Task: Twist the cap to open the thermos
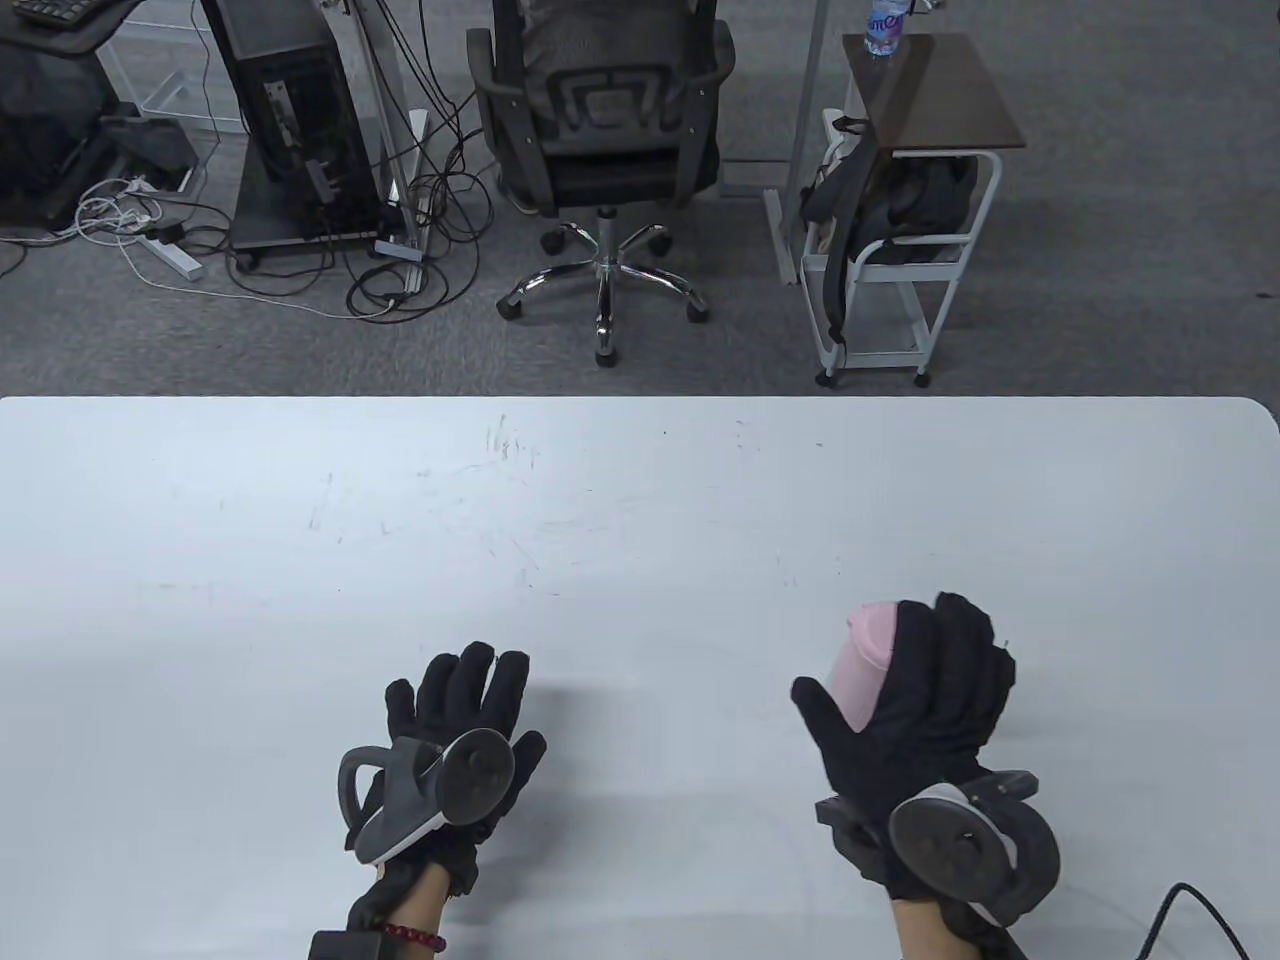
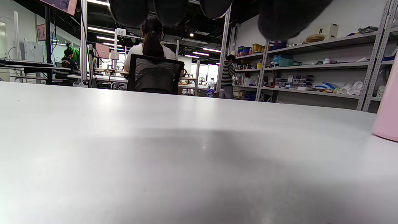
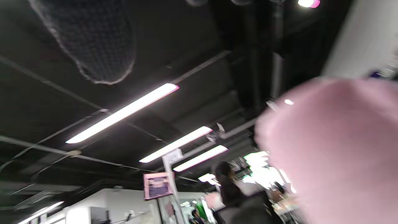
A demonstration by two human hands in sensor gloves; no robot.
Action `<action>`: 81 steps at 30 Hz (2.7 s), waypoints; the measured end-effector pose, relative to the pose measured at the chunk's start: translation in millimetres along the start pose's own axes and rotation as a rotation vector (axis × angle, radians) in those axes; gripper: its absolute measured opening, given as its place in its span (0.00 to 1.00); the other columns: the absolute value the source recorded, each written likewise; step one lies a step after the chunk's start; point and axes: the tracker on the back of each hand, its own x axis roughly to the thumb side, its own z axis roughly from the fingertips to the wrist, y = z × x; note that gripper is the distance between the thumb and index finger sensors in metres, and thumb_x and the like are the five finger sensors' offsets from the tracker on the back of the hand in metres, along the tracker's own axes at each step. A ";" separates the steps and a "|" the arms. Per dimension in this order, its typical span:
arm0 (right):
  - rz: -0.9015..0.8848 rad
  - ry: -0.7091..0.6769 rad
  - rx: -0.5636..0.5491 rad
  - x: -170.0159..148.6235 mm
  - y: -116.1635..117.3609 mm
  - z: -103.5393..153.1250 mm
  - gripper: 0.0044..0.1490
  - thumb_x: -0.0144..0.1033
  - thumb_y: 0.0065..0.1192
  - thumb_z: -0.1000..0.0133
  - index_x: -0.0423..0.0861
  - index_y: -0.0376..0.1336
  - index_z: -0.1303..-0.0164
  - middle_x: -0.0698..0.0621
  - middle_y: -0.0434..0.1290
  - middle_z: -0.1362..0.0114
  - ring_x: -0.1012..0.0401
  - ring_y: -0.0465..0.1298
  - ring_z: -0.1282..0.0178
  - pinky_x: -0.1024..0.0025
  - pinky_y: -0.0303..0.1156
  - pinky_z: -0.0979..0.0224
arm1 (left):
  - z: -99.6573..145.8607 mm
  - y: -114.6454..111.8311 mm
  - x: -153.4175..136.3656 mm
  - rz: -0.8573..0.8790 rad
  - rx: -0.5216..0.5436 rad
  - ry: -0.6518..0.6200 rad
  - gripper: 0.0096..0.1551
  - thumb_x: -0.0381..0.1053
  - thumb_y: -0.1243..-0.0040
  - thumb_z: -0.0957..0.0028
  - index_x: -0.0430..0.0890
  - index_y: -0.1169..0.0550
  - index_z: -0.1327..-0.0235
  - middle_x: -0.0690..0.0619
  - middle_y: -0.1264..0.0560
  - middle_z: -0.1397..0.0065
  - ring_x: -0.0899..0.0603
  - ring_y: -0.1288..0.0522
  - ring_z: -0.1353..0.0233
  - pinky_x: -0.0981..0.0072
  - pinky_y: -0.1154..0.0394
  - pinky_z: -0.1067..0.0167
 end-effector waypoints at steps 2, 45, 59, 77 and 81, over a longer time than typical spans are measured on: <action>-0.046 0.091 0.058 -25.3 5.6 6.3 0.74 0.59 0.70 0.49 0.34 0.29 0.18 0.27 0.34 0.17 0.30 0.40 0.21 0.23 0.34 0.29 | 0.7 0.1 -0.3 -0.007 0.004 -0.001 0.47 0.63 0.43 0.45 0.50 0.46 0.16 0.41 0.47 0.13 0.27 0.46 0.17 0.17 0.51 0.31; -0.762 0.170 0.272 -31.6 79.5 25.0 0.62 0.50 0.74 0.60 0.36 0.44 0.27 0.29 0.53 0.28 0.31 0.59 0.32 0.32 0.58 0.33 | 4.4 6.9 16.4 0.066 0.027 -0.085 0.47 0.63 0.44 0.44 0.49 0.46 0.16 0.41 0.46 0.13 0.27 0.44 0.18 0.19 0.47 0.30; -0.871 0.029 0.555 31.7 107.1 50.1 0.62 0.48 0.74 0.59 0.35 0.43 0.27 0.28 0.52 0.27 0.30 0.57 0.33 0.32 0.61 0.36 | 44.7 129.1 79.1 0.399 0.197 -0.545 0.52 0.66 0.36 0.47 0.61 0.48 0.14 0.47 0.52 0.08 0.27 0.47 0.14 0.28 0.38 0.23; -0.778 -0.058 0.586 44.6 105.9 55.6 0.70 0.49 0.77 0.66 0.33 0.41 0.26 0.27 0.50 0.28 0.29 0.56 0.33 0.31 0.60 0.36 | 23.1 165.5 186.5 -0.288 -0.190 -0.356 0.37 0.59 0.33 0.46 0.61 0.33 0.23 0.48 0.35 0.18 0.39 0.20 0.30 0.49 0.18 0.33; -0.768 -0.027 0.549 41.4 102.6 54.2 0.70 0.49 0.76 0.66 0.33 0.40 0.26 0.26 0.50 0.29 0.29 0.56 0.33 0.31 0.60 0.37 | 16.6 165.0 199.8 -0.324 -0.172 -0.269 0.36 0.62 0.36 0.46 0.60 0.33 0.23 0.46 0.34 0.20 0.39 0.19 0.34 0.49 0.18 0.36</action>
